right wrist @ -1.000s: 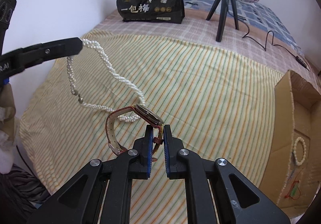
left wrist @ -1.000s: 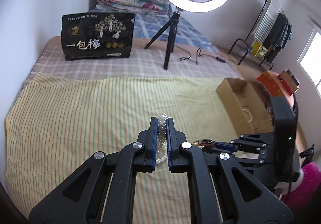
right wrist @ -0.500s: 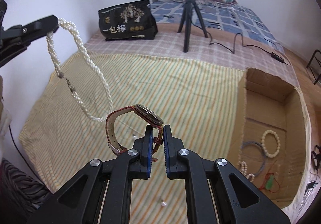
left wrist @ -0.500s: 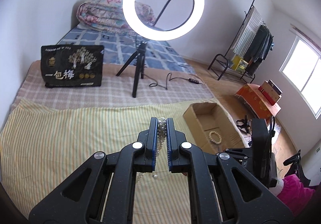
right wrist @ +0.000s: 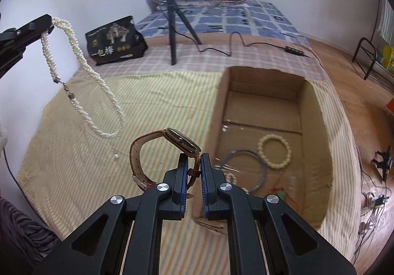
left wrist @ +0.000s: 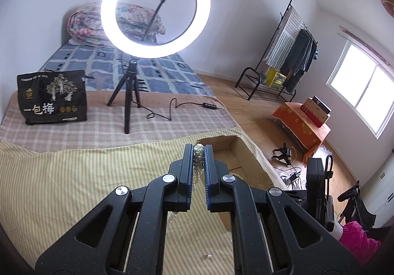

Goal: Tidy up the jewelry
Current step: 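Carry the pearl necklace and red watch into the box and open both grippers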

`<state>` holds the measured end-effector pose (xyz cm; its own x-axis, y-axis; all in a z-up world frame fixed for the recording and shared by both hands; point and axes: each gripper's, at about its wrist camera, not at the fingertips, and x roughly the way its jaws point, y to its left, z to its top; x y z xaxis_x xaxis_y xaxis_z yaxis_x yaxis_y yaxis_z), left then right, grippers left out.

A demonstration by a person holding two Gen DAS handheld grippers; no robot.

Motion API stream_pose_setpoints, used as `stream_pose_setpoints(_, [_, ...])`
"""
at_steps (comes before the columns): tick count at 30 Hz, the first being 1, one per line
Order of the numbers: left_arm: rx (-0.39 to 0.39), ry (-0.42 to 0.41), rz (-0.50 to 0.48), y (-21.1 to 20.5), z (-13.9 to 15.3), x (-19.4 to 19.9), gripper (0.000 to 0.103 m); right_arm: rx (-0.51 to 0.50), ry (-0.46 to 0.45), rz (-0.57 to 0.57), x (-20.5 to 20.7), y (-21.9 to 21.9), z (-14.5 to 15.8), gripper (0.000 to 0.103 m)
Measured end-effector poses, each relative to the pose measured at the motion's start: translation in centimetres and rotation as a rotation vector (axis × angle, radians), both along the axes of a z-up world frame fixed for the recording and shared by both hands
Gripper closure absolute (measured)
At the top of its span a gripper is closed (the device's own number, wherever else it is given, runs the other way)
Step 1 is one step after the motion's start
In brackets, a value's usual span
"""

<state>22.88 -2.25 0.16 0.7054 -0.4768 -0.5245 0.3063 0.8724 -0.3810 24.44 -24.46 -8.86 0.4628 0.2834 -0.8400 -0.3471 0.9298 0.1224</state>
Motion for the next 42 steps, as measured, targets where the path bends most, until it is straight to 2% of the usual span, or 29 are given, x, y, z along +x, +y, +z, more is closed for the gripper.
stream_pose_setpoints(14, [-0.06,-0.049,-0.114,-8.7,2.1,3.8,0.097,-0.015,0.033,-0.087,0.2,-6.1,-1.2,0.095])
stream_pose_setpoints(20, [-0.042,-0.071,-0.171,-12.7,2.2,5.1,0.097,-0.019,0.055,-0.094,0.6,-7.1,-2.0,0.095])
stream_pose_setpoints(31, [0.052,0.033,-0.181,-16.7,-2.1,8.5,0.097,-0.023,0.091,-0.114,1.4,-8.8,-3.1,0.095])
stream_pose_setpoints(42, [0.091,0.034,-0.166,-18.1,-3.3,9.2,0.097,-0.03,0.103,-0.114,1.3,-9.2,-3.5,0.095])
